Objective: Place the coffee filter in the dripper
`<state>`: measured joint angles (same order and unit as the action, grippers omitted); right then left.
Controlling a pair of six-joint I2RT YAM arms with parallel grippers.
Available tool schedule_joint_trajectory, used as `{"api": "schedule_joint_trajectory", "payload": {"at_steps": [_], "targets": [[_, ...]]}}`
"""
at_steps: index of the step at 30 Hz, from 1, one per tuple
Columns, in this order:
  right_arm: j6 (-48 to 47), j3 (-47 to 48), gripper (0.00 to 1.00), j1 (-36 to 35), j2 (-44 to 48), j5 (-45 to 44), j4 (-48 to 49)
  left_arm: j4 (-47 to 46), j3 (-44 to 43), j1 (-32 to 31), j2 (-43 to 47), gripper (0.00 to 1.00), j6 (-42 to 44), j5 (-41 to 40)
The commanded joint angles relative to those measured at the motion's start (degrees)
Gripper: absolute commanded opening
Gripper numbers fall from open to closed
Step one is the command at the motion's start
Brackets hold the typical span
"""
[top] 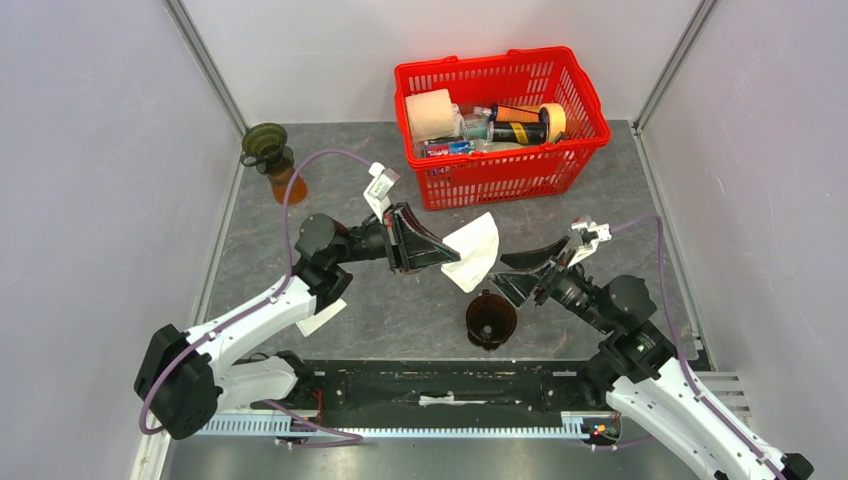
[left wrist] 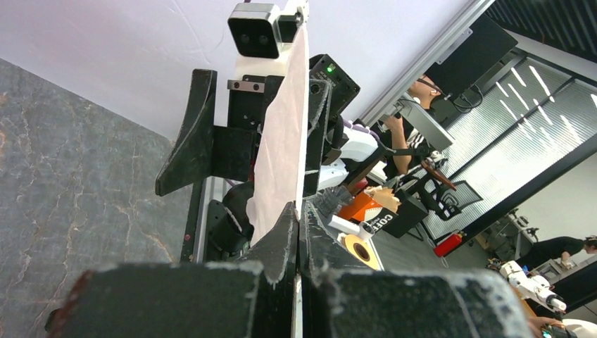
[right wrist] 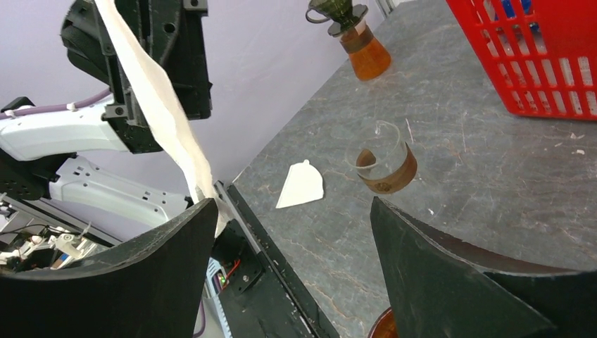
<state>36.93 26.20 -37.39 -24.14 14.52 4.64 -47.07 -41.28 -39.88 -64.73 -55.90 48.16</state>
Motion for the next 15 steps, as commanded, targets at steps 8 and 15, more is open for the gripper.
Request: {"api": "schedule_joint_trajectory", "payload": {"at_steps": [8, 15], "targets": [[1.72, -1.15, 0.88, -0.05, -2.23, 0.84, 9.76, -3.72, 0.08, 0.2, -0.25, 0.02, -2.38, 1.08], [4.09, -3.77, 0.88, -0.04, -2.38, -0.5, 15.31, -4.17, 0.34, 0.24, 0.21, 0.02, -2.64, 1.06]]}}
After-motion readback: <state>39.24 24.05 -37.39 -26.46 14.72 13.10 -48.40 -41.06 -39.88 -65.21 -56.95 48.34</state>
